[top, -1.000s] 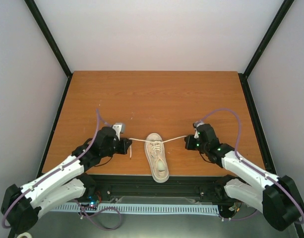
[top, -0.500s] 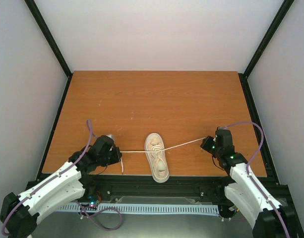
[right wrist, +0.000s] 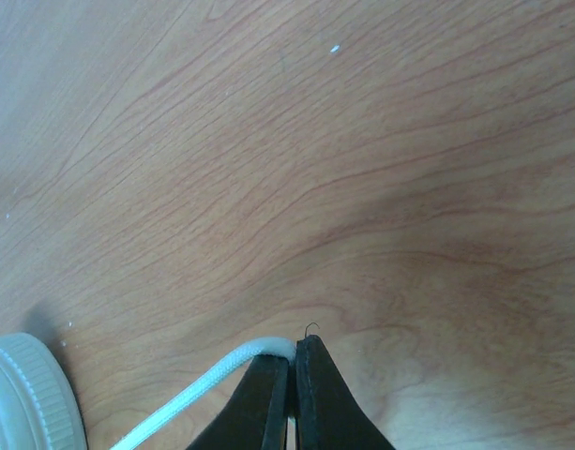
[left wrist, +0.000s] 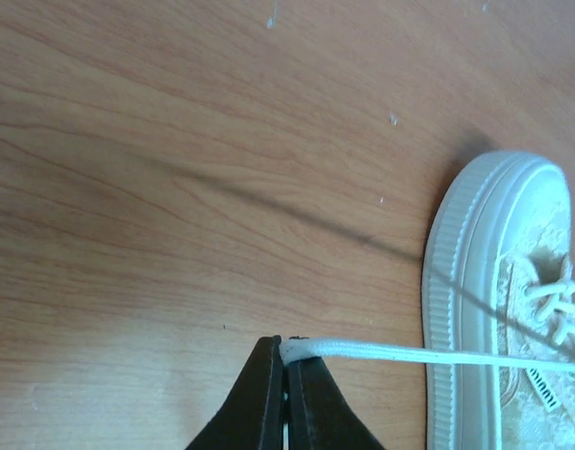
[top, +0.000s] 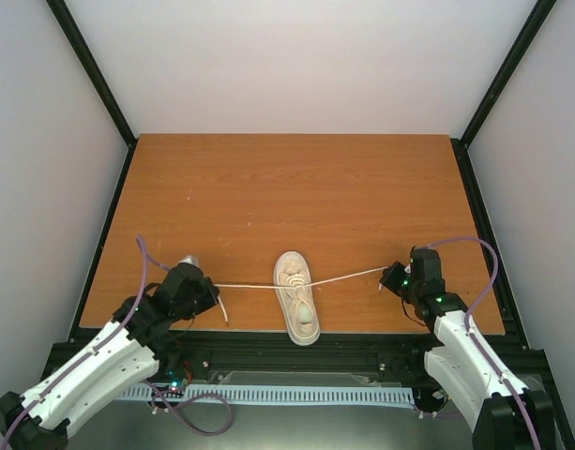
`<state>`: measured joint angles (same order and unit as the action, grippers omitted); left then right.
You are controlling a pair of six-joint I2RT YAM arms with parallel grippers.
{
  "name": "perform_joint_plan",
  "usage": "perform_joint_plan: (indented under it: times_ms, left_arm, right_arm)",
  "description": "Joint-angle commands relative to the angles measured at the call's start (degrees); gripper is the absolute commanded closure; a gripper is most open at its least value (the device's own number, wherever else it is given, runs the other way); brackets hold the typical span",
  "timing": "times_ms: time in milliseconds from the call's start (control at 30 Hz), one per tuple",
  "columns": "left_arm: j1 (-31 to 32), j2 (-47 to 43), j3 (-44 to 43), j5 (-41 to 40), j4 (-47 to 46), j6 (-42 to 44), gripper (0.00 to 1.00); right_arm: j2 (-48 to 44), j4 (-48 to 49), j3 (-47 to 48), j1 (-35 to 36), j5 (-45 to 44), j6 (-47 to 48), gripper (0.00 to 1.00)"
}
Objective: Tie the shoes
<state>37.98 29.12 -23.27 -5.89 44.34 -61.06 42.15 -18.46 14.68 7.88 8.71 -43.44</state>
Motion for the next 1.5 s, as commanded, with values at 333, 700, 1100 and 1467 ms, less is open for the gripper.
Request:
perform_joint_plan:
  times_ms: [333, 700, 1100, 1467]
  left_arm:
    - [0.32, 29.36, -4.54, 19.67, -19.73, 15.74, 0.99]
    - [5.18, 46.93, -8.47, 24.16, -32.77, 19.31, 0.99]
    - [7.46, 59.19, -15.05, 25.23, -42.54, 20.05, 0.99]
    - [4.96, 62.95, -22.87, 13.06, -38.08, 23.62, 0.99]
  right_arm:
    - [15.13, 6.58, 7.42, 12.99, 12.11, 9.47, 0.97]
    - [34.79, 18.0, 13.81, 32.1, 8.68, 5.04, 0.97]
    - [44.53, 21.31, 19.84, 35.48, -0.04, -0.71, 0.97]
    - [47.28, 16.45, 26.05, 35.36, -4.01, -0.66, 0.97]
